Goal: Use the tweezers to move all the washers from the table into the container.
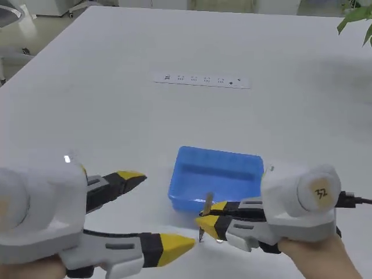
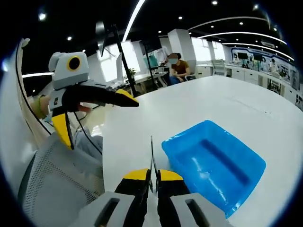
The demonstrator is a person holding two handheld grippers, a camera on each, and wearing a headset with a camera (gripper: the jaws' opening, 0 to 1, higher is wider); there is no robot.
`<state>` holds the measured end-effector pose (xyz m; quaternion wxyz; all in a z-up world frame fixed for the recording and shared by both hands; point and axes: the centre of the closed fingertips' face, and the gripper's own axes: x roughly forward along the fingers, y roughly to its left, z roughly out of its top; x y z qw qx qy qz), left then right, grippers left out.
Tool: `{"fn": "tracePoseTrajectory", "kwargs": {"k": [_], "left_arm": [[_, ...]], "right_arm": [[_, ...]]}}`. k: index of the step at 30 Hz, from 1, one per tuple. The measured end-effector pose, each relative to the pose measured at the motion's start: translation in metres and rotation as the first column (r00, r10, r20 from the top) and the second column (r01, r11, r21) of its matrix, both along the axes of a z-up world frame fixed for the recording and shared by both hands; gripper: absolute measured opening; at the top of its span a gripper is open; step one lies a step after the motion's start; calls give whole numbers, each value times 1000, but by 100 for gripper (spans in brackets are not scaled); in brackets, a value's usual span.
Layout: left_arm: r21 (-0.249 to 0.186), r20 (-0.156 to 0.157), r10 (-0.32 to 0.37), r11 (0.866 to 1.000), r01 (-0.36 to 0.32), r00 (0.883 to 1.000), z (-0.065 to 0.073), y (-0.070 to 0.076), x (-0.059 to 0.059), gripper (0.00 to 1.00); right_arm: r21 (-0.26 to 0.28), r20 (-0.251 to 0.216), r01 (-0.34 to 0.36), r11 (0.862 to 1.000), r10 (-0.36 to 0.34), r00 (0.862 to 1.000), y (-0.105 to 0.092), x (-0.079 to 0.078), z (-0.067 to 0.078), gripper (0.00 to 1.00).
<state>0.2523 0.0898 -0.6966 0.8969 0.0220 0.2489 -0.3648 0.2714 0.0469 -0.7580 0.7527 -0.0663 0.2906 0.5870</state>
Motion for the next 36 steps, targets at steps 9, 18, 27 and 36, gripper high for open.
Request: {"fn": "tracePoseTrajectory", "kwargs": {"k": [9, 18, 27, 36], "left_arm": [[-72, 39, 125, 990, -122, 991, 12, 16, 0, 93], [-119, 107, 157, 982, -144, 982, 34, 19, 8, 99], [-135, 120, 163, 980, -146, 979, 39, 23, 8, 99], [-117, 129, 152, 984, -137, 980, 40, 27, 8, 99]], "right_arm": [[53, 98, 43, 998, -48, 994, -7, 11, 54, 2], [93, 135, 119, 989, -131, 982, -23, 30, 82, 2], [36, 159, 242, 970, -245, 957, -43, 61, 68, 2], [40, 111, 315, 948, -317, 942, -54, 81, 45, 2]]}}
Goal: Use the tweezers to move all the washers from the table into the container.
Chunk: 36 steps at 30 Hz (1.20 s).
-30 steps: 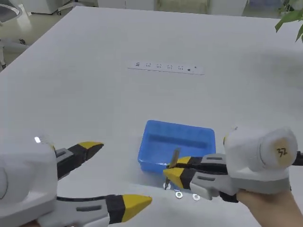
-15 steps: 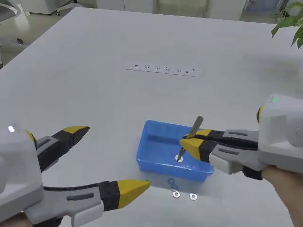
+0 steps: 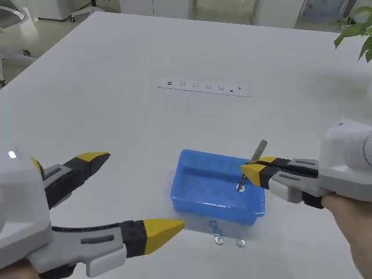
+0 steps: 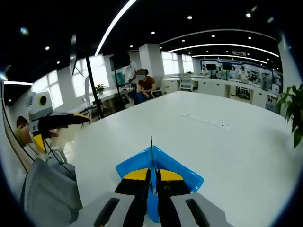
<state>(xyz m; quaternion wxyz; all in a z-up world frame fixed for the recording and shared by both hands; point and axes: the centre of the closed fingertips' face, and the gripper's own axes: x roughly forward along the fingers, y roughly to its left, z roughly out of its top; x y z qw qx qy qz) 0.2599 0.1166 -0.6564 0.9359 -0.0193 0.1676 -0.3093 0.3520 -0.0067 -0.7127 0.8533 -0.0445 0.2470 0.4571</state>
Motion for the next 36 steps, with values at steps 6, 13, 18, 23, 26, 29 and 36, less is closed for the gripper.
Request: {"fn": "tracePoseTrajectory", "kwargs": {"k": [6, 13, 18, 23, 26, 29, 36], "left_arm": [[20, -8, -14, 1000, 14, 1000, -2, -1, -1, 95], [14, 13, -19, 1000, 19, 1000, 2, -3, -1, 98], [1, 10, -8, 1000, 8, 1000, 4, 0, -1, 98], [11, 5, -2, 1000, 2, 1000, 2, 3, -2, 97], [13, 7, -1, 1000, 1, 1000, 3, 2, -1, 97], [11, 7, -5, 1000, 5, 1000, 3, 1, -1, 97], [16, 5, -14, 1000, 14, 1000, 4, -2, -1, 97]], "right_arm": [[-56, 7, 13, 998, -12, 1000, -3, 8, -18, 2], [-99, -13, 11, 995, -12, 1000, -4, 13, -40, 2], [-102, -23, 19, 995, -21, 1000, -6, 16, -48, 2], [-102, -27, 15, 995, -17, 999, -7, 17, -53, 2], [-100, -19, 7, 995, -9, 1000, -7, 17, -55, 3], [-99, -11, 6, 995, -8, 1000, -7, 19, -54, 3], [-75, -10, 24, 997, -25, 1000, -9, 20, -51, 3]]}}
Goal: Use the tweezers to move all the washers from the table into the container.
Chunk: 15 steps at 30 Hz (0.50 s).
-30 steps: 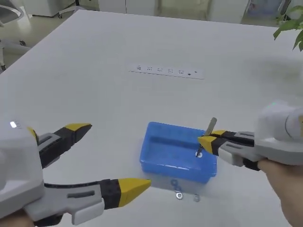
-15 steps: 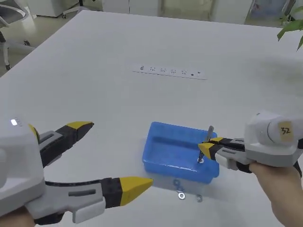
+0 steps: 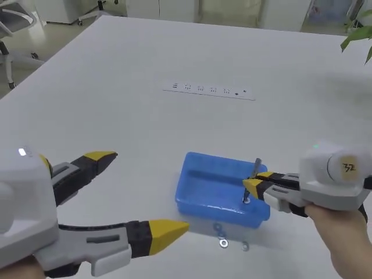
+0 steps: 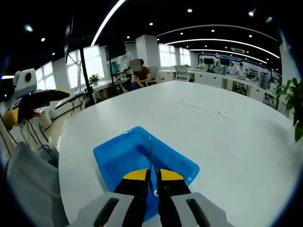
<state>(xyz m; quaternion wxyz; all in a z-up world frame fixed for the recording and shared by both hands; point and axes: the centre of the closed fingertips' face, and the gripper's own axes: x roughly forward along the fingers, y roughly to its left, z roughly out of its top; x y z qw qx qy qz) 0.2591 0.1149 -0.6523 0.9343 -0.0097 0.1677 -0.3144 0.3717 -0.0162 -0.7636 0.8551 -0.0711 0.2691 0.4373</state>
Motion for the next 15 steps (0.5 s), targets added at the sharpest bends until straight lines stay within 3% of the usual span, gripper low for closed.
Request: {"fn": "tracePoseTrajectory", "kwargs": {"k": [7, 10, 15], "left_arm": [[-2, -5, -3, 1000, 3, 1000, -1, 0, 1, 97], [-4, -4, -4, 1000, 4, 1000, 0, -1, 1, 97], [-6, -10, -11, 1000, 11, 1000, -1, -3, 1, 97]], "right_arm": [[59, 15, 31, 998, -32, 999, -4, -4, 17, 3], [121, 20, 38, 992, -40, 999, -2, -11, 33, 3], [160, 40, 32, 987, -39, 998, -2, -22, 54, 3]]}}
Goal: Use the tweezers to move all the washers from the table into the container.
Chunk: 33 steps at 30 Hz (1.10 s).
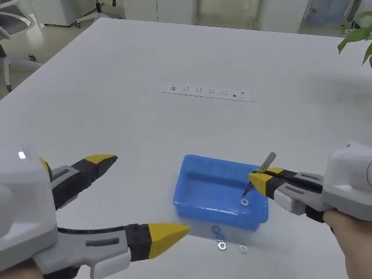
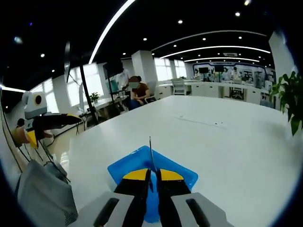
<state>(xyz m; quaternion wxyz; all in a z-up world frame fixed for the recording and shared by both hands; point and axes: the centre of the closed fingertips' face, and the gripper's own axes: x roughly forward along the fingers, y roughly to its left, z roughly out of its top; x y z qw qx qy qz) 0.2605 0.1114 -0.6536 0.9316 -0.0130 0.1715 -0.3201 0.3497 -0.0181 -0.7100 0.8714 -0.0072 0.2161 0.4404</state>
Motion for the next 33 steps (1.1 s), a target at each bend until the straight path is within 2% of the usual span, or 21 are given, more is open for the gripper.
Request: {"fn": "tracePoseTrajectory", "kwargs": {"k": [6, 10, 14, 21, 24, 27, 28, 33], "left_arm": [[1, 0, -2, 1000, 2, 1000, 0, -1, 0, 97], [1, -2, -2, 1000, 2, 1000, -1, 0, 0, 97], [3, -7, -6, 1000, 6, 1000, -2, -1, -1, 97], [4, -7, -6, 1000, 6, 1000, -3, -1, -1, 97], [7, -8, -6, 1000, 6, 1000, -3, -1, 0, 97], [8, -10, -13, 1000, 13, 1000, -4, -2, -1, 97], [9, -11, -15, 1000, 15, 1000, -4, -3, -1, 97], [7, -10, -15, 1000, 15, 1000, -3, -3, -1, 97]], "right_arm": [[40, 9, -16, 999, 15, 1000, -1, -12, 16, 3], [62, -10, -28, 998, 29, 1000, 0, -22, 18, 3], [66, -48, -50, 997, 53, 997, 2, -34, 8, 3], [40, -108, -62, 997, 66, 992, -1, -54, -17, 3], [19, -132, -59, 998, 61, 989, -5, -55, -33, 3], [28, -157, -48, 998, 52, 986, -7, -55, -43, 3], [25, -168, -49, 999, 52, 984, -6, -56, -45, 3], [2, -166, -59, 998, 59, 984, -4, -58, -52, 3]]}}
